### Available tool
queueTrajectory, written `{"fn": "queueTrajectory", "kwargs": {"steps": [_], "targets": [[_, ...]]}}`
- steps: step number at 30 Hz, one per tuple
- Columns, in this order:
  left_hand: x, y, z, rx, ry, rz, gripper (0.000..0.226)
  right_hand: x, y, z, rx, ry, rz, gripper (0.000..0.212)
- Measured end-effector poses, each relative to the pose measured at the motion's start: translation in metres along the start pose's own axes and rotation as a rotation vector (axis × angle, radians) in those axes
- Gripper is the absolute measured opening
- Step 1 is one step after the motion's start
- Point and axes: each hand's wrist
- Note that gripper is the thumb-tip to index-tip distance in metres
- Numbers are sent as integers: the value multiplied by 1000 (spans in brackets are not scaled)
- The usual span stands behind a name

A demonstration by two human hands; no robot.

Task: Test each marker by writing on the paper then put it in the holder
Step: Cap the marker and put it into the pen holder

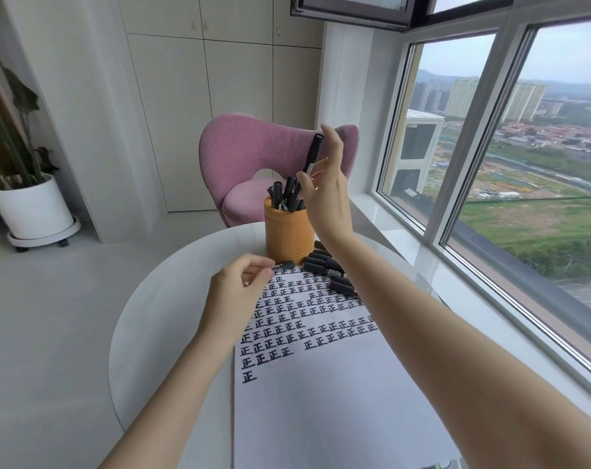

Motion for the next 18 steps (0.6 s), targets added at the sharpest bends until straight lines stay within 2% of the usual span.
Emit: {"fn": "queueTrajectory", "kwargs": {"steps": [3, 8, 10, 15, 18], "targets": [[-3, -9, 0, -43, 23, 1, 13, -1, 7, -4, 96, -47, 1, 61], [-3, -23, 2, -90, 27, 13, 14, 0, 23, -8, 247, -91, -48, 26], [-2, -26, 1, -94, 24, 21, 14, 2, 29, -10, 294, -96, -41, 27], [0, -29, -1, -97, 29, 24, 13, 10, 35, -8, 588, -86, 39, 39], [3, -28, -1, -96, 25, 18, 13, 17, 41, -6, 517, -127, 12, 54]]}}
Point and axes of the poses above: each hand's wrist, its own x-axis away from the middle knuckle, its own z-axis out of the back of the hand, y = z × x, and after that the axes turned 9 degrees about -z, right-handed
